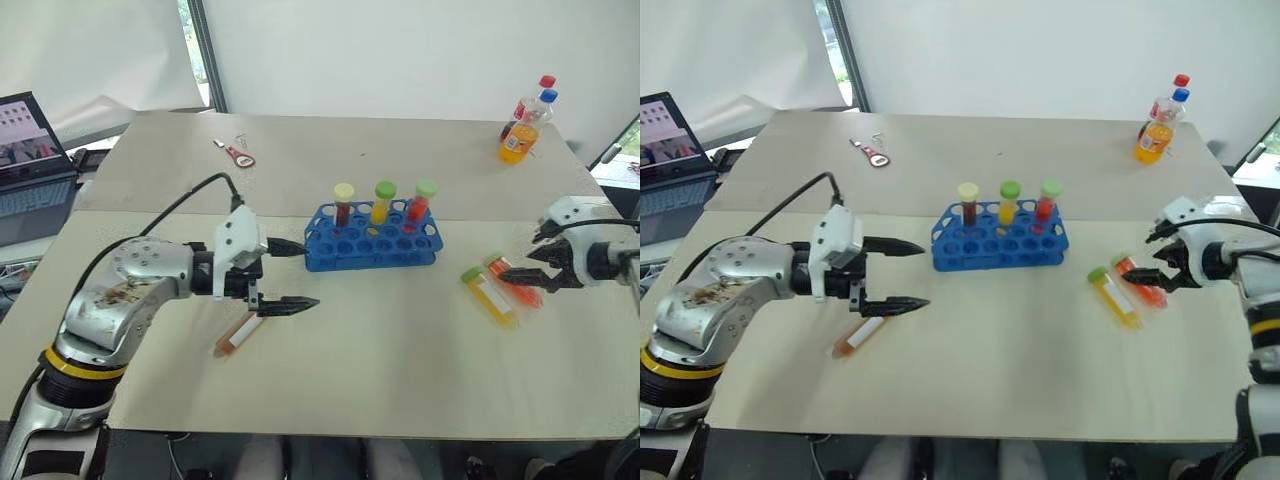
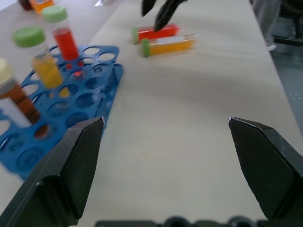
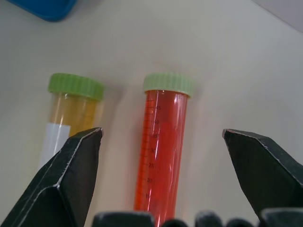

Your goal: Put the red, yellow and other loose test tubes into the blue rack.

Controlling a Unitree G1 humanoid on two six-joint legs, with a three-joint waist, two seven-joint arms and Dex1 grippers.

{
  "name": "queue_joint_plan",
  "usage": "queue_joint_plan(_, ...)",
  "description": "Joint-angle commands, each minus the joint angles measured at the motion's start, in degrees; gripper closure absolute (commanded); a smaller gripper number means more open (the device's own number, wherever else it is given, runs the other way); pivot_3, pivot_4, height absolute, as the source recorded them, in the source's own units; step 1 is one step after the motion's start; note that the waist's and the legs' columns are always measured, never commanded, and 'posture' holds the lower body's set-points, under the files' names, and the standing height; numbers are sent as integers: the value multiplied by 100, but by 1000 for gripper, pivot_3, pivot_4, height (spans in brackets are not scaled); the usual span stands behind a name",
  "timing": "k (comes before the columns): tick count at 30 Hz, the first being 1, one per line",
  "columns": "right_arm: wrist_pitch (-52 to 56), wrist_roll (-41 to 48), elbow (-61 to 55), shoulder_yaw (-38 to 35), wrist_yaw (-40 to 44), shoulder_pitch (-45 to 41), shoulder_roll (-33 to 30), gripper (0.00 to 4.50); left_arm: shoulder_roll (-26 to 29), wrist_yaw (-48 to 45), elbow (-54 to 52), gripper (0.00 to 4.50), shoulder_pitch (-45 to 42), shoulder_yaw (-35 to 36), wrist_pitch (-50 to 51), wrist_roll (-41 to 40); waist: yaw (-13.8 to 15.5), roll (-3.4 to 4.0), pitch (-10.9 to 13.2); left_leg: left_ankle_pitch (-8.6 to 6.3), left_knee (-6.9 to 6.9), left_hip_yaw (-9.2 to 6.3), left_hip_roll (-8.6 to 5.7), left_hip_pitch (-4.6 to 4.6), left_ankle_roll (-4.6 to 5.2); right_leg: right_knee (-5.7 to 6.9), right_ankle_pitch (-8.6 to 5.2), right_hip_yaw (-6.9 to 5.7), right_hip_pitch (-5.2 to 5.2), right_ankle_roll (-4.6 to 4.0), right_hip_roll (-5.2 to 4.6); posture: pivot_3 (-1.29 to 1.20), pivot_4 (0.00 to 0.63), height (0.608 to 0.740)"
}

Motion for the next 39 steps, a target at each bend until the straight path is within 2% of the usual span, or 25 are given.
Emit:
queue_joint_plan(1, -240, -426, 785, 149, -187, -486, 96, 0, -161, -61, -13, 34, -198, -183, -274, 154, 4, 0, 0, 0, 0, 0, 0, -1, 0, -1, 0, -1, 0, 0, 0, 0, 150, 691)
queue_joint_plan(8, -441, -770, 1876, 310, -84, -1136, 473, 0, -439, -102, 138, 34, -340, -428, -498, 367, -15, 0, 0, 1, -2, 0, 1, 0, -2, 1, 0, -1, -1, 0, 1, 0, 150, 691)
queue_joint_plan(11, -499, -858, 2161, 352, 35, -1316, 584, 829, -536, -185, 218, 0, -411, -472, -518, 378, -18, 0, 0, 1, -1, -1, 0, -1, -2, 1, 0, 0, -1, 0, 0, 0, 150, 691)
queue_joint_plan(18, -650, -1069, 2481, 381, 174, -1492, 670, 3253, -682, -379, 412, 0, -550, -633, -671, 476, -14, 1, 0, 2, 0, -1, 0, 0, -3, 2, 0, -1, -1, 0, 0, 0, 150, 691)
queue_joint_plan(19, -637, -1074, 2487, 355, 166, -1503, 668, 3482, -712, -396, 449, 0, -573, -650, -683, 490, -13, 1, 0, 2, 0, -1, 0, 0, -3, 2, 0, -1, -1, 0, 0, 0, 150, 691)
queue_joint_plan(24, -558, -983, 2223, 190, 310, -1479, 485, 3503, -744, -475, 566, 0, -620, -648, -733, 566, -15, 1, 0, 2, 0, -2, 0, 0, -4, 2, 0, -1, -1, 0, 0, 0, 150, 691)
queue_joint_plan(28, -269, -587, 929, -287, 619, -1180, 39, 3503, -662, -494, 640, 0, -607, -552, -751, 625, 3, 19, 1, 2, 0, -3, -1, -11, -3, 5, 0, -1, -10, 0, -2, 0, 150, 691)
queue_joint_plan(32, 664, 417, -1738, -1577, 368, -36, -5, 3504, -656, -371, 663, 0, -527, -373, -681, 535, 13, 22, 0, 2, -2, -20, 4, -23, -3, 5, 0, -17, -14, 0, 1, 0, 150, 691)
queue_joint_plan(35, 647, 1092, -3839, -2725, -438, 1067, 823, 3504, -765, -166, 709, 0, -501, -242, -606, 465, -7, 19, -4, 1, 3, -42, 7, -26, -2, 9, 0, -35, -8, 0, 2, 0, 150, 691)
queue_joint_plan(37, 292, 1332, -4692, -3129, -1174, 1519, 1672, 3504, -845, -77, 737, 0, -521, -205, -591, 449, -7, 19, -4, 1, 11, -67, 7, -29, -2, 11, 1, -45, -5, -1, 2, 0, 150, 691)
queue_joint_plan(39, -5, 1420, -5172, -3236, -1813, 1768, 2384, 3504, -910, -36, 736, 0, -539, -184, -574, 441, 1, 20, -3, 2, 25, -82, 3, -34, -3, 19, 1, -50, -4, -1, 1, 0, 150, 691)
